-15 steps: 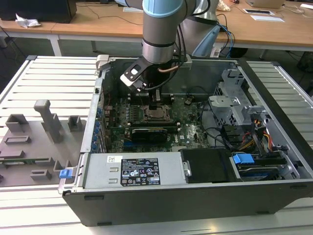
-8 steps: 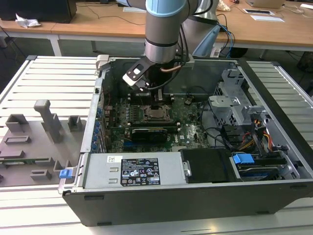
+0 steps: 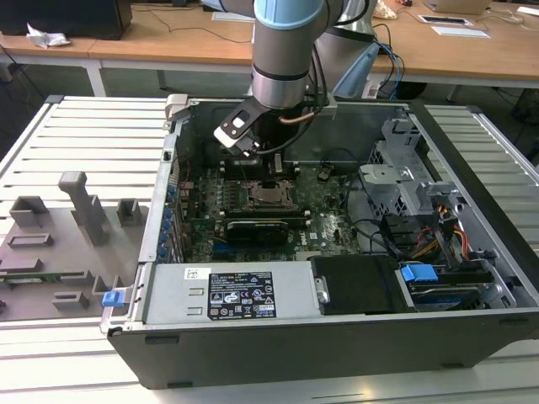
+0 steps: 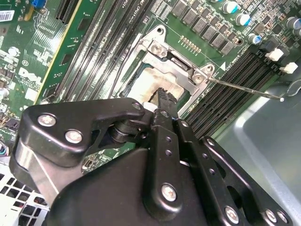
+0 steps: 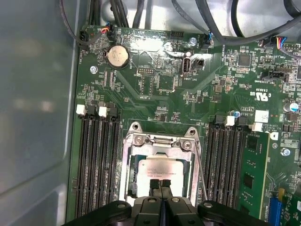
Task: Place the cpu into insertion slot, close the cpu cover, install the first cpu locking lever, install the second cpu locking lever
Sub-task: 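Install the first cpu locking lever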
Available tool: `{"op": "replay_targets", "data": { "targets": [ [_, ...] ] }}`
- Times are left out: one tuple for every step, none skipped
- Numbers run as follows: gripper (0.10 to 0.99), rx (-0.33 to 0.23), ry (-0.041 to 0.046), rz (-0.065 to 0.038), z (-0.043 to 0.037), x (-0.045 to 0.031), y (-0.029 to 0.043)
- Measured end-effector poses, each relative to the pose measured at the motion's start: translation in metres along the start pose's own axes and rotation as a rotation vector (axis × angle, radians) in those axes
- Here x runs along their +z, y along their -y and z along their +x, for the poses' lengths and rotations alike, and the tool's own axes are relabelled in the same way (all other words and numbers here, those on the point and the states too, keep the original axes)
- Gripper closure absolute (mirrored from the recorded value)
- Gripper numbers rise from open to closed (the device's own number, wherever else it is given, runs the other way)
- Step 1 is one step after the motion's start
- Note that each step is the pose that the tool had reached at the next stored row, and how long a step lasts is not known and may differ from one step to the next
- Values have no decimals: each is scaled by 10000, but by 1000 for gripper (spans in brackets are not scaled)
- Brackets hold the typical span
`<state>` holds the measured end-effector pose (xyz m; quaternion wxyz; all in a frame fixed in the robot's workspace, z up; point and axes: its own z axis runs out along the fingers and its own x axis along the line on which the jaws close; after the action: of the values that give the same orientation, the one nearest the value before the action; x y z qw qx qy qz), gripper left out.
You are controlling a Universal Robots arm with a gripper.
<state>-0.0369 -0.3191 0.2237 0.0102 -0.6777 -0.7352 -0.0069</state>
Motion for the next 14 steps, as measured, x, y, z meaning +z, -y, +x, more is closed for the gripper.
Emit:
{"op": "replay_targets", "data": {
  "targets": [
    [980,-1,0,0,0,0,0],
    [980,-1,1,1,0,-3,-1],
    [980,-1,2,1,0,-8,-1],
    [980,-1,0,0,1,-22,-1],
    [980,-1,0,0,1,-48,-1],
    [980,-1,2,1,2,-75,0],
    [980,-1,7,0,2,-102,0],
    [980,-3,20,2,3,-121,-1],
    [980,-1,39,3,3,-144,0],
    [980,-2,54,4,4,-165,0],
    [980,-1,69,6,5,-200,0],
    [980,-1,81,7,6,-237,0],
    [980,-1,87,7,6,-264,0],
    [980,-1,98,9,7,-294,0]
  ]
}}
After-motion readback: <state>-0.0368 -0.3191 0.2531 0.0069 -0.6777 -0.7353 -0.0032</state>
